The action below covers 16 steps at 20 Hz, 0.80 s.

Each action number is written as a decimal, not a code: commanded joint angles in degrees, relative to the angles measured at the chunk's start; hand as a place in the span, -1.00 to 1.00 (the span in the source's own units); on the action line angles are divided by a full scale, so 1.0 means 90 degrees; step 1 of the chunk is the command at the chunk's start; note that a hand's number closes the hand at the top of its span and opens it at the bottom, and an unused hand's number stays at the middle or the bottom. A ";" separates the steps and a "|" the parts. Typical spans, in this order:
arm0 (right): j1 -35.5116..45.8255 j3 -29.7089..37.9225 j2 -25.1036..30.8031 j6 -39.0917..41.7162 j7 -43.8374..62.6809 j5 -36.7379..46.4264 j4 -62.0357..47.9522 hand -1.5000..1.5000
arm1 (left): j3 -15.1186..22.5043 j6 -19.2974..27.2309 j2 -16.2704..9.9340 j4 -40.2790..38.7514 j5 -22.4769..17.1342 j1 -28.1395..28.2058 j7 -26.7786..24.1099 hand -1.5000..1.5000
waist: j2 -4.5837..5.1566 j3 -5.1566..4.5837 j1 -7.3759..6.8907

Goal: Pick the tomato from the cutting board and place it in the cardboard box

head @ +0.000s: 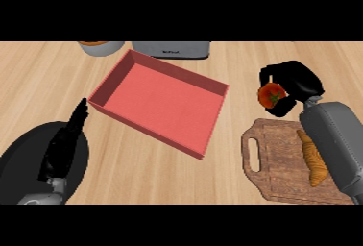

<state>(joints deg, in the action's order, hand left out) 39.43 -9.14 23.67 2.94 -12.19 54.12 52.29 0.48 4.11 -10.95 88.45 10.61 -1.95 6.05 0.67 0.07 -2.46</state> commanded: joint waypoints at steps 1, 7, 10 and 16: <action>0.0713 0.0376 -0.0075 0.0049 -0.0869 -0.0367 -0.0676 1.00 | -0.0114 0.0009 -0.0061 0.0195 -0.0001 0.0128 0.0070 0.00 | -0.0043 -0.0003 0.0108; 0.1044 0.1058 -0.0630 0.0981 -0.1750 -0.1962 -0.0034 1.00 | -0.0275 -0.0034 -0.0140 -0.0034 -0.0087 0.0046 -0.0016 0.00 | -0.0070 -0.0004 0.0177; 0.1134 0.1108 -0.0677 0.1685 -0.1632 -0.2349 0.0493 1.00 | -0.0265 -0.0047 -0.0105 0.0103 -0.0101 0.0202 -0.0041 0.00 | -0.0100 -0.0008 0.0246; 0.1842 0.1203 -0.1217 0.2009 -0.0803 -0.2638 0.0786 1.00 | -0.0287 -0.0043 -0.0030 -0.0212 -0.0011 0.0291 -0.0408 0.00 | -0.0079 -0.0010 0.0233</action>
<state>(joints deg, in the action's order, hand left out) 52.93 0.55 14.20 18.14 -21.94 32.69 57.76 -2.01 3.74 -11.63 87.68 10.10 0.09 4.17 -0.09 -0.02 -0.42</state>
